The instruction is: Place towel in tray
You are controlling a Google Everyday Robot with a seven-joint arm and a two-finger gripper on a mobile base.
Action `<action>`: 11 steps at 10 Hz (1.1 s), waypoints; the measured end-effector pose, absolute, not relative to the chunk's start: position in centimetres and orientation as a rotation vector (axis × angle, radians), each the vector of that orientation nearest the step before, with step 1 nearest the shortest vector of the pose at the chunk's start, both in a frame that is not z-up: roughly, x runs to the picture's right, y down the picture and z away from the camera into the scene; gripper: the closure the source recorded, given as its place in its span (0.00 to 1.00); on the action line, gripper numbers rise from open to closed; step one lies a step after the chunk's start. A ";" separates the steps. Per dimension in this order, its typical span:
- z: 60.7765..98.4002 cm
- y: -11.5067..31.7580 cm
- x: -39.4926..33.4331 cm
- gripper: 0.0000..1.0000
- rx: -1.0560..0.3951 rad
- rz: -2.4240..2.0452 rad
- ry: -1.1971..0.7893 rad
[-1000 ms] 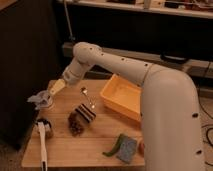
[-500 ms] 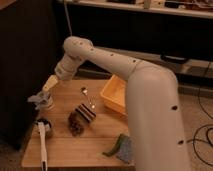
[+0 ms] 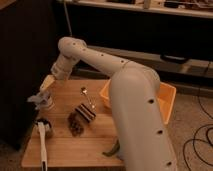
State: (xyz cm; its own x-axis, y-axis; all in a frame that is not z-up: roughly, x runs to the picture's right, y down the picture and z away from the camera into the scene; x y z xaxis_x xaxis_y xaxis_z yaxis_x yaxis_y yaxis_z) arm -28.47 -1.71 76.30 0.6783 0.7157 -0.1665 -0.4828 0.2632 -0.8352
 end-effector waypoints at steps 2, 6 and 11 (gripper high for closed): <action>76.5 -1.6 -28.8 0.20 -0.981 0.864 -0.267; 77.7 -0.6 -29.9 0.20 -0.931 0.955 -0.288; 79.7 0.1 -31.9 0.20 -0.955 0.939 -0.234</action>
